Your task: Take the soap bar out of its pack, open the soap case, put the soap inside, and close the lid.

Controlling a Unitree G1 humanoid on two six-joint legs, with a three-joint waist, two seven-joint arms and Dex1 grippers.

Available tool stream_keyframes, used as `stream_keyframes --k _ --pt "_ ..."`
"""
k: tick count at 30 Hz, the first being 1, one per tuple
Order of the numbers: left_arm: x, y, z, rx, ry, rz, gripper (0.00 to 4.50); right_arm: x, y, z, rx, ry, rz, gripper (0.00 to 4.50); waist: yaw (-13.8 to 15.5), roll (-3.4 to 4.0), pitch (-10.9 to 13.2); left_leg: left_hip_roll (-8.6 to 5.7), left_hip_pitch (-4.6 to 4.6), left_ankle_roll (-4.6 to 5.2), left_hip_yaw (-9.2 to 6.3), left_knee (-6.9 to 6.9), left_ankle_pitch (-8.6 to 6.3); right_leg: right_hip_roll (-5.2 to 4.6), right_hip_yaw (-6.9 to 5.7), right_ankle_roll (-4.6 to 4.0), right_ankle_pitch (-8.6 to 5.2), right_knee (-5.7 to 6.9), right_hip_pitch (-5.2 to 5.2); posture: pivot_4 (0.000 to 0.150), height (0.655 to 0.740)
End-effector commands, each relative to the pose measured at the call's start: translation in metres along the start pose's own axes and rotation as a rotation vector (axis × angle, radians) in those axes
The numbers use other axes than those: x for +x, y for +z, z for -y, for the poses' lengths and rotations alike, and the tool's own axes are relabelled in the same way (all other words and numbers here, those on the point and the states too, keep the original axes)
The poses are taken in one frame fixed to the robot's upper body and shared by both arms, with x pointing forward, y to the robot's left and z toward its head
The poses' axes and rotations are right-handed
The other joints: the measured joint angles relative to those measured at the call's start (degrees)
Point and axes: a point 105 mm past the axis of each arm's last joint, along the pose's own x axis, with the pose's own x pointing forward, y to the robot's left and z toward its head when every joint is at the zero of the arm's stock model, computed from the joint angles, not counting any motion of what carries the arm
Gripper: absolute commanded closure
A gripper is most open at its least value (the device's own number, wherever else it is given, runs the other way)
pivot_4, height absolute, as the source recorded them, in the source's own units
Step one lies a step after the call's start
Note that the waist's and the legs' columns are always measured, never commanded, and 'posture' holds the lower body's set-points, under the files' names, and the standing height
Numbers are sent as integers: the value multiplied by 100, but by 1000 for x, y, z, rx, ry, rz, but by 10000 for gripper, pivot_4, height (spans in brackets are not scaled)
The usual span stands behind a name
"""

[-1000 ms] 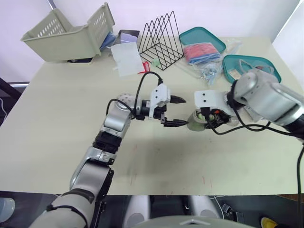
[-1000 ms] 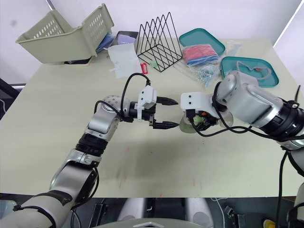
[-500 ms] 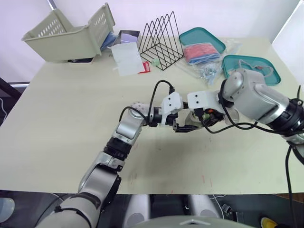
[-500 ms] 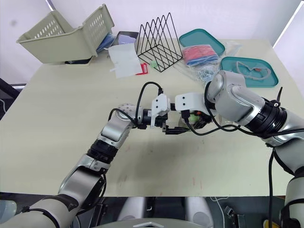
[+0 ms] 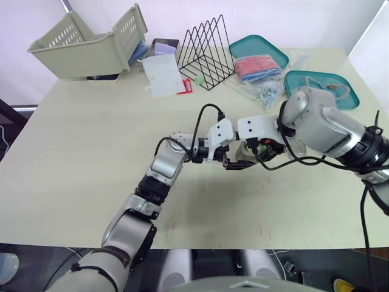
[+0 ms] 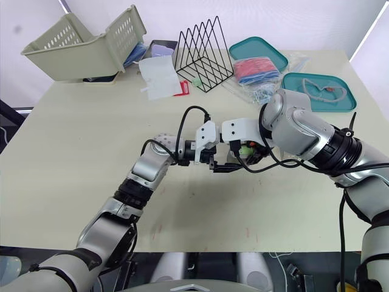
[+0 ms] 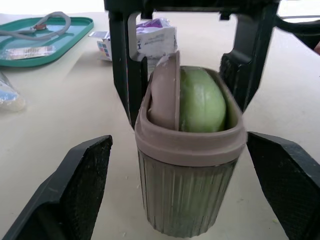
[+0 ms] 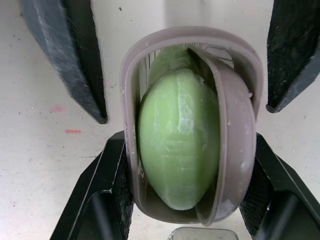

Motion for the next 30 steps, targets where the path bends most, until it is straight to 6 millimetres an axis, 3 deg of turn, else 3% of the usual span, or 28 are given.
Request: stream_keyframes --k 1,2,4,14,15,19,20,30 --pt "5 14 -6 54 14 34 15981 -8 5 3 -11 -31 31 24379 7 0 0 0 0 0 -1 0 0 0 -1 0 0 0 0 1500 7400" --pt "6 15 -6 56 14 35 17699 -8 5 3 -10 -31 32 24379 11 0 0 -1 0 0 -1 0 0 -1 -1 0 0 0 0 1500 7400" --pt "8 16 -7 64 12 37 25392 -8 6 3 -11 -32 35 24379 16 0 0 -1 -1 0 -1 0 0 -1 -2 0 0 -1 0 1500 7400" --pt "8 19 -8 94 0 47 25452 -8 8 3 -2 -33 54 24379 19 0 0 -3 -5 0 -5 0 0 -3 -6 0 0 -2 0 1500 7400" --pt "8 19 -8 94 0 49 25452 -8 8 3 3 -35 59 19626 19 0 0 -3 -5 0 -6 0 0 -3 -7 0 0 -2 0 1500 7400" --pt "6 18 -6 88 -10 62 25452 -9 9 5 17 -44 93 7454 19 0 0 -3 -6 0 -9 0 0 -3 -10 0 0 -2 0 1500 7400" --pt "4 18 -5 85 -16 66 25452 -9 8 5 20 -44 108 1253 19 0 0 -3 -6 0 -9 0 0 -3 -11 0 0 -2 0 1500 7400" --pt "-19 10 1 59 -65 116 25452 -1 -17 -7 150 -72 450 451 42 0 0 -6 -23 0 -27 3 0 -8 -26 -1 0 -6 0 1500 7400"
